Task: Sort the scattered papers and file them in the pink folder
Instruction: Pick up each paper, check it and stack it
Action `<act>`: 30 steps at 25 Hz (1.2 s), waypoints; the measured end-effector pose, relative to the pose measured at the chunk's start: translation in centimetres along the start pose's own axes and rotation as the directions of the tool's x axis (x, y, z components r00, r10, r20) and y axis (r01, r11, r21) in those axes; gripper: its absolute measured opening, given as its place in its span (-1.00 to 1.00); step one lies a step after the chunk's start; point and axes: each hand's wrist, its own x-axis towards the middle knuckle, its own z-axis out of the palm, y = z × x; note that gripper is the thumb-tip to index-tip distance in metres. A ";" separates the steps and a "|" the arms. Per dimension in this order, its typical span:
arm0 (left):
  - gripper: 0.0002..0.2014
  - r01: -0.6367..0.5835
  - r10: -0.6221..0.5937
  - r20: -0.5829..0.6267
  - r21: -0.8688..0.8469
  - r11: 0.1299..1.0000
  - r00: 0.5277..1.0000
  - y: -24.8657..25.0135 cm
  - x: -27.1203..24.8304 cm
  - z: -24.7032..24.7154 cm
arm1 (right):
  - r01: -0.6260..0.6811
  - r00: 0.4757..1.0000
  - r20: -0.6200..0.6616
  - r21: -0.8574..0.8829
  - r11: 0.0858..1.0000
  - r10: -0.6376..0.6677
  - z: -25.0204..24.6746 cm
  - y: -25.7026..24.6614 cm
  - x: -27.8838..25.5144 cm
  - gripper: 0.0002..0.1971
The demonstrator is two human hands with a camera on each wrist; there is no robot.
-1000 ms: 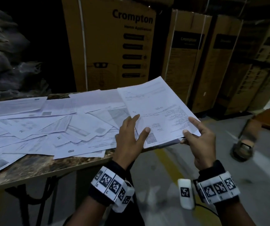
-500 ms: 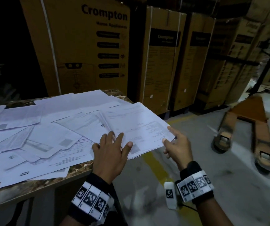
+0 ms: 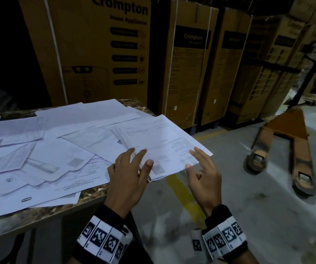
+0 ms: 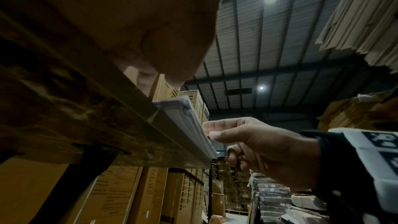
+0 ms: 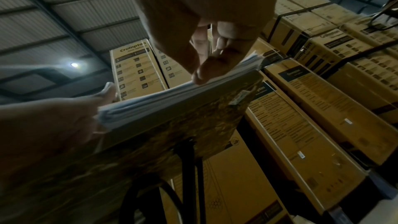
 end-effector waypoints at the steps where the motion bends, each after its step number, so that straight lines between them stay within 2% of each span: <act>1: -0.25 -0.027 0.025 -0.032 -0.065 0.998 0.999 0.0 -0.4 -0.3 | 0.037 0.999 0.005 0.020 0.999 -0.037 0.2 -0.6 -0.7 -0.60; 5: -0.50 -0.160 0.148 -0.150 -0.071 0.984 0.978 -1.4 -3.4 -2.8 | 0.080 0.994 0.067 0.137 0.987 -0.090 1.5 -3.6 -4.0 -0.59; 8: -0.59 -0.161 0.149 -0.234 -0.031 0.987 0.961 -4.7 -6.7 -5.5 | 0.112 0.983 0.124 0.155 0.982 -0.132 2.5 -5.9 -6.4 -0.59; 11: -0.61 -0.104 0.100 -0.294 0.002 0.995 0.951 -8.4 -9.6 -8.6 | 0.169 0.964 0.177 0.177 0.970 -0.200 4.0 -8.8 -8.5 -0.60; 16: -0.63 0.004 0.044 -0.381 0.124 0.992 0.924 -13.0 -12.1 -13.3 | 0.107 0.929 0.303 0.324 0.940 -0.211 8.1 -13.1 -10.2 -0.61; 20: -0.63 0.106 -0.032 -0.424 0.152 0.983 0.905 -15.6 -14.8 -16.4 | 0.113 0.895 0.365 0.371 0.922 -0.257 11.5 -16.1 -11.6 -0.61; 24: -0.59 0.180 -0.084 -0.432 0.187 0.966 0.898 -18.5 -16.1 -18.6 | 0.170 0.870 0.380 0.364 0.915 -0.313 13.6 -18.8 -12.9 -0.64; 28: -0.50 0.372 -0.241 -0.436 0.244 0.896 0.867 -20.5 -16.8 -19.4 | 0.215 0.872 0.365 0.317 0.924 -0.328 15.3 -20.3 -13.1 -0.65; 30: -0.47 0.421 -0.285 -0.428 0.268 0.867 0.858 -20.4 -17.0 -18.9 | 0.210 0.865 0.392 0.283 0.936 -0.312 16.0 -20.2 -13.7 -0.60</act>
